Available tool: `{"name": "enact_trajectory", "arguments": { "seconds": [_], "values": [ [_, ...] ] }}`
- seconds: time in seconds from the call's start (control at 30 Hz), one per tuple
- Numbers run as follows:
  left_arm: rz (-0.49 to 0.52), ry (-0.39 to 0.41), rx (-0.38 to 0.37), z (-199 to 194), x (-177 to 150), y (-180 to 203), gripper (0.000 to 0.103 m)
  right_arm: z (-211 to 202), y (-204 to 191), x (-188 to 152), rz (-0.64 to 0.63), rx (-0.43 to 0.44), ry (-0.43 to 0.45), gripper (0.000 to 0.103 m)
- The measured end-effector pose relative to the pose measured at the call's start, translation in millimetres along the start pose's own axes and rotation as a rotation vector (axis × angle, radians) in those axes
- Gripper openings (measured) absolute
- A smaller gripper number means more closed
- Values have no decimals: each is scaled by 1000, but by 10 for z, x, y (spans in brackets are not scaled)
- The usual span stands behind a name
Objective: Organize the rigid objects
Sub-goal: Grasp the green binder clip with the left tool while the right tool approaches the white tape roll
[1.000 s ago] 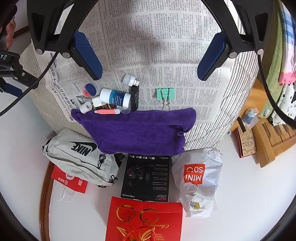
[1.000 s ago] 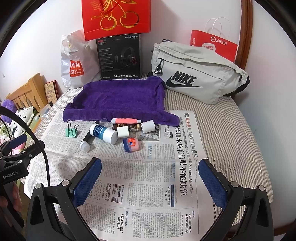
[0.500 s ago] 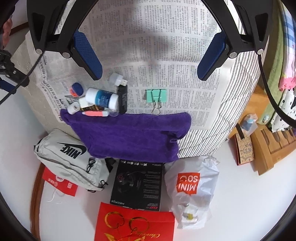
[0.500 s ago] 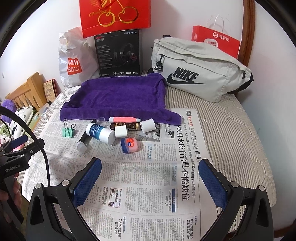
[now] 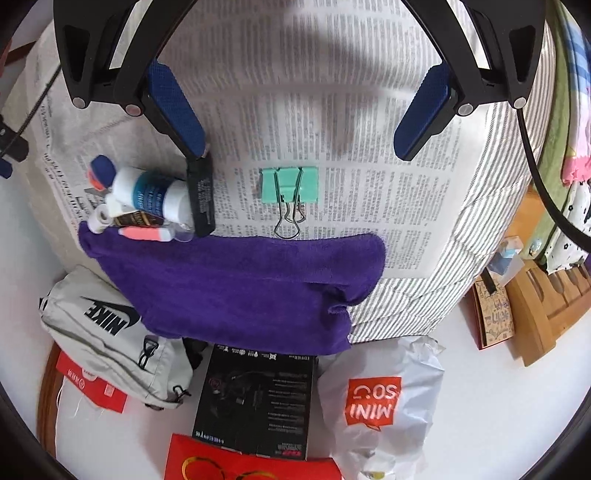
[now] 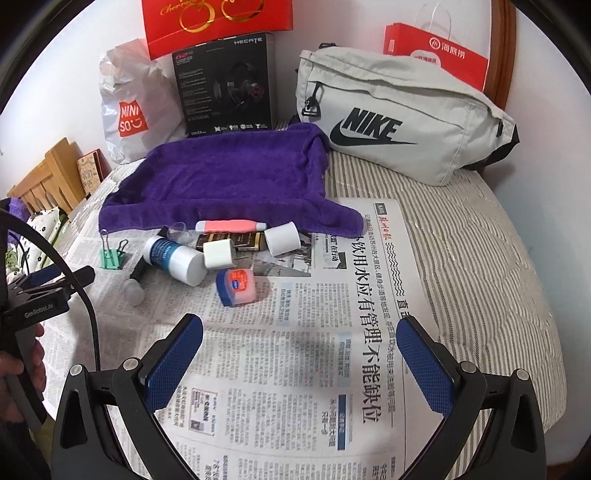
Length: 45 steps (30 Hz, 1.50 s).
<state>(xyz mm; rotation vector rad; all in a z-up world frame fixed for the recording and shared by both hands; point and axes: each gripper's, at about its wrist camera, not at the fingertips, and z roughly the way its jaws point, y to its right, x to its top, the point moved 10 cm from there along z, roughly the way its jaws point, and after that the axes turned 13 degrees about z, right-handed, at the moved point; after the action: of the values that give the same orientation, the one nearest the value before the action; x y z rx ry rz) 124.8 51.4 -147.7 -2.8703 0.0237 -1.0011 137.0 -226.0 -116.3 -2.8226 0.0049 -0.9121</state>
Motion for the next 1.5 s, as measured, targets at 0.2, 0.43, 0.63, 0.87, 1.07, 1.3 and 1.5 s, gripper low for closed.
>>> {"name": "enact_trajectory", "arguments": {
  "seconds": [0.2, 0.43, 0.63, 0.87, 1.07, 1.3, 1.5],
  "values": [
    [6, -25, -7, 278, 59, 21, 102, 191, 80, 27, 5, -1, -24, 103],
    [-10, -28, -10, 470, 110, 15, 94, 349, 177, 10, 13, -17, -51, 103],
    [-1, -31, 1, 508, 110, -2, 71, 390, 139, 18, 2, -10, -53, 103],
    [22, -16, -1, 510, 136, 6, 52, 500, 142, 29, 6, -7, -68, 103],
    [25, 2, -25, 467, 139, 40, 40, 571, 150, 110, 12, 4, -69, 103],
    [33, 0, -29, 488, 124, 42, 40, 796, 75, 272, -1, 23, -81, 97],
    [42, 1, -23, 493, 119, 50, 40, 1023, -13, 351, -45, 35, -90, 90]
  ]
}}
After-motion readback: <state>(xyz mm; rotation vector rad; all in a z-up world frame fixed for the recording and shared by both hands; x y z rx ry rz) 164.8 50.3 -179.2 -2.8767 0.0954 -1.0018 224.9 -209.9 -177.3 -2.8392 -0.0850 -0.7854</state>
